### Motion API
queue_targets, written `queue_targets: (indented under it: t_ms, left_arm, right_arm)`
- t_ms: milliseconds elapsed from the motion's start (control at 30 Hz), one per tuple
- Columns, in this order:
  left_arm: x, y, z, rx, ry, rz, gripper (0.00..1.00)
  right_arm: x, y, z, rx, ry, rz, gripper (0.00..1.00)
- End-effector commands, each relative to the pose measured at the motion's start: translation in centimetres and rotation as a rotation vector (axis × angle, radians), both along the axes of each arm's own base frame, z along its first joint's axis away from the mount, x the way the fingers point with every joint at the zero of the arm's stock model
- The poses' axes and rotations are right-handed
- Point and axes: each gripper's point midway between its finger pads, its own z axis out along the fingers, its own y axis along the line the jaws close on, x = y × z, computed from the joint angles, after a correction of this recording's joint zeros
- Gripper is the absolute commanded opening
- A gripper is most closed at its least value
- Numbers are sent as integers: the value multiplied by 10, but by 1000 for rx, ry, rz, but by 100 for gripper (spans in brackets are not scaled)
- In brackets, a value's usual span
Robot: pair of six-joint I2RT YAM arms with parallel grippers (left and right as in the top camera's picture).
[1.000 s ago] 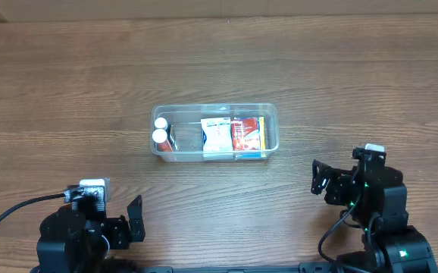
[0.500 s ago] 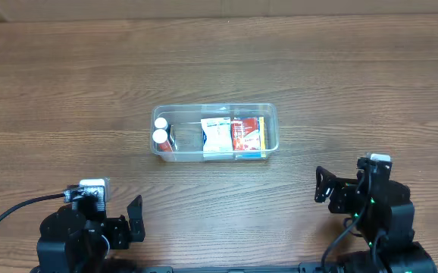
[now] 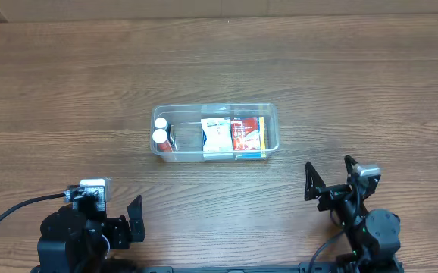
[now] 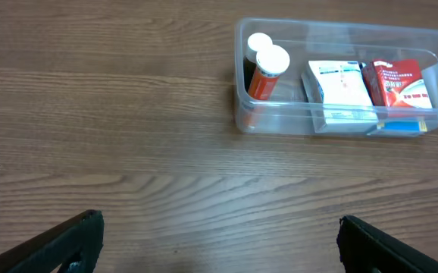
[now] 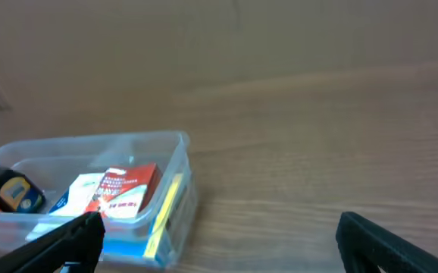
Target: Pack container
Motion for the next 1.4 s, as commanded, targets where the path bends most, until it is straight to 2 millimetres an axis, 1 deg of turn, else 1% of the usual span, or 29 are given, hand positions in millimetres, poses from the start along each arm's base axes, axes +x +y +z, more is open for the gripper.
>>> queue_targets:
  t_ms: [0,33,100,233,467,567,667,1367]
  left_arm:
    - [0,-2,-1,6,-1,-18,100]
    - [0,-2,-1,6,-1,-18,100]
    - [0,-2,-1,6,-1,-18,100]
    - [0,-2,-1,6,-1,-18,100]
    - [0,-2,-1,6,-1,-18,100]
    - [0,-2,-1,6,-1,-18,100]
    - [0,-2,-1,6,-1,-18,100]
    - [0,-2,-1,6,-1,-18,100]
  right_arm:
    - [3,2,6,-26,-97,16,100]
    - [4,2,13,-61,-144,16,100]
    - [5,0,20,-93,-180,8,100]
    - [7,-13,33,-107,-232,-72,100]
    - [9,-16,27,-112,-216,-93,100]
    - [9,-9,6,-118,-153,-51,100]
    - [8,-6,7,-116,-159,-35,100]
    - [8,-6,7,-117,-159,-36,100]
